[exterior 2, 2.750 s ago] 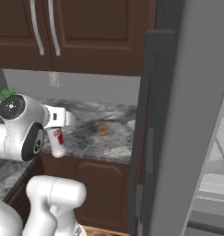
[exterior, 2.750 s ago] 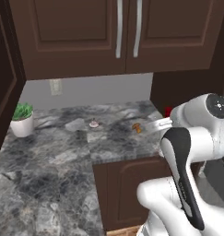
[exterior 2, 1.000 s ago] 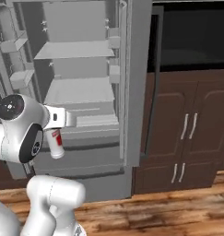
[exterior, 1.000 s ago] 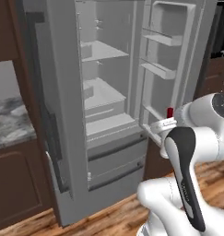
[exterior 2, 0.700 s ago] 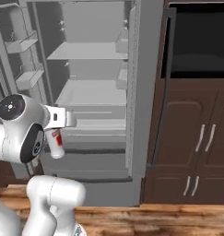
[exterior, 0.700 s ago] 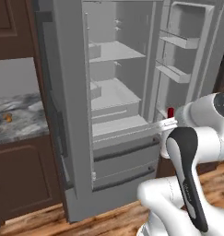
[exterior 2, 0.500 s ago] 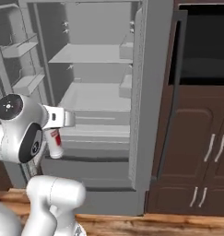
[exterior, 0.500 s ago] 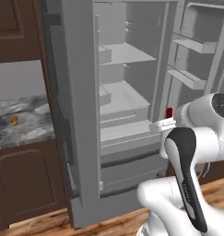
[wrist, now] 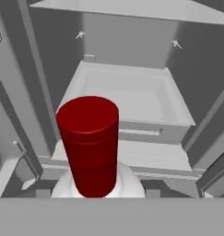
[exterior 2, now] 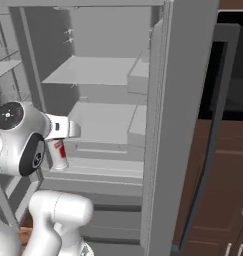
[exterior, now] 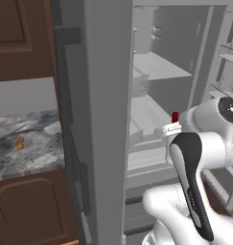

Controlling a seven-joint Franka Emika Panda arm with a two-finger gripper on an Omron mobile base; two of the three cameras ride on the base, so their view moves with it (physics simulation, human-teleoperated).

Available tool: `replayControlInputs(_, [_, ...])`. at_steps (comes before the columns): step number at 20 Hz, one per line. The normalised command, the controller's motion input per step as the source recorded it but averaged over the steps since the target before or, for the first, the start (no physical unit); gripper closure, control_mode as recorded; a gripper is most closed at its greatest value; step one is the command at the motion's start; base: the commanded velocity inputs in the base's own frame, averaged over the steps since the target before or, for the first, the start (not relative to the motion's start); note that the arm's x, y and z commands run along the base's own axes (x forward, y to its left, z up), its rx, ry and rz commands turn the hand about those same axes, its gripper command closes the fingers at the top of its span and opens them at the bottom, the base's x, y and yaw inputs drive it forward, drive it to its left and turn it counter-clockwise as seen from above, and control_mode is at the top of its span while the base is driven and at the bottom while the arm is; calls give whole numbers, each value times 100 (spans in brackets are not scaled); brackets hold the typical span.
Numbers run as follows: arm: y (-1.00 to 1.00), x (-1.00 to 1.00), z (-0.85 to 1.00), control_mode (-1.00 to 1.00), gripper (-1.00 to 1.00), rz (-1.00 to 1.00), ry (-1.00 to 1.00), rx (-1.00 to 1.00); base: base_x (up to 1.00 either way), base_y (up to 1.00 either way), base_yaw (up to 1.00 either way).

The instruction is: Place the liquor on the top shelf of the fridge to keep it out of children's reach, and place the mushroom and garlic on lower shelves for easy access.

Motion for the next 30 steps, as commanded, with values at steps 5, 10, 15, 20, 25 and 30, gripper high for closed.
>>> replayControlInputs(5, [-27, 5, 5, -100, 100, 9, -12, 5, 22, -17, 5])
replayControlInputs(10, [-21, 0, 57, -100, 100, 15, -27, 3, 0, 0, 0])
replayControlInputs(15, [0, 10, 85, -100, 100, 5, -12, 0, 0, 0, 0])
replayControlInputs(20, [0, 24, 94, -100, 100, 0, -8, 0, 0, 0, 0])
replayControlInputs(25, [0, 23, 72, -100, 100, 0, -10, 0, 0, 0, 0])
replayControlInputs(30, [0, 48, 28, -100, 100, 0, -1, 0, 0, 0, 0])
